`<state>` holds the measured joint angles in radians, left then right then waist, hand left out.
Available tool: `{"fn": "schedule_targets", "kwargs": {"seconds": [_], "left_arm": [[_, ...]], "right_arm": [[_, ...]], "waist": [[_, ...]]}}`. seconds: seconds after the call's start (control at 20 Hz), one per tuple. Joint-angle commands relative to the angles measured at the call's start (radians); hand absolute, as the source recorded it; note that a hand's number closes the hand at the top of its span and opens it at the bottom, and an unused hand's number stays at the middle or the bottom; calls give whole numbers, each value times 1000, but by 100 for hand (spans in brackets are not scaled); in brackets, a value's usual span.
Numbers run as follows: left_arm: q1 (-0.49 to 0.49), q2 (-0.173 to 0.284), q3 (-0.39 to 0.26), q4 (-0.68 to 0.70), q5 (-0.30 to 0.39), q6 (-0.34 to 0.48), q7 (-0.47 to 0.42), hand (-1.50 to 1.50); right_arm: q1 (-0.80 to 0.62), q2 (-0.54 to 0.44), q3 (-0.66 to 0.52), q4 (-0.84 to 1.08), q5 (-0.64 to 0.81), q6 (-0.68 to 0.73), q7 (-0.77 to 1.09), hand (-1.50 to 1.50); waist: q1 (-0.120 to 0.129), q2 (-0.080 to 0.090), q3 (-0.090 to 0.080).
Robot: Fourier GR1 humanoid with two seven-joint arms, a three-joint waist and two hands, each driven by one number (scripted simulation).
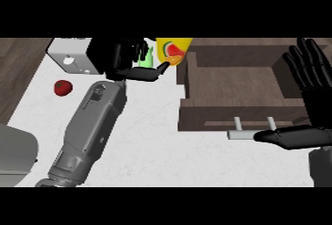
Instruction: Pick up the cup, place it into the drawer and close the drawer
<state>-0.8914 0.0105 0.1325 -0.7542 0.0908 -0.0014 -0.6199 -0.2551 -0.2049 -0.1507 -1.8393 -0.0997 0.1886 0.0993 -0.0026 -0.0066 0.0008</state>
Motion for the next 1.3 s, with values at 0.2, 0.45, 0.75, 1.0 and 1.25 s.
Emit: {"fn": "schedule_targets", "kwargs": {"seconds": [0.2, 0.45, 0.75, 1.0, 1.25], "left_arm": [[-235, -10, -103, -44, 33, 200, 279, 150], [-398, -10, -126, 213, 86, 286, 317, 150], [-495, -10, -232, 388, 124, 348, 375, 150], [-470, -11, -354, 451, 184, 302, 411, 150], [-425, -11, -431, 489, 186, 238, 396, 150]], "right_arm": [[-14, -5, -10, -13, 2, -13, 22, -150], [-31, 4, 5, 2, 7, -3, -17, -150], [-62, -5, 11, 11, -13, 14, 4, -150], [-80, 0, 24, 27, -27, 34, -12, -150], [-132, -13, 13, 63, -45, 49, -23, -150]], "waist": [[-12, 6, 0], [-45, 18, 0], [-74, 26, 1], [-135, 36, 2], [-156, 48, 2]]}}
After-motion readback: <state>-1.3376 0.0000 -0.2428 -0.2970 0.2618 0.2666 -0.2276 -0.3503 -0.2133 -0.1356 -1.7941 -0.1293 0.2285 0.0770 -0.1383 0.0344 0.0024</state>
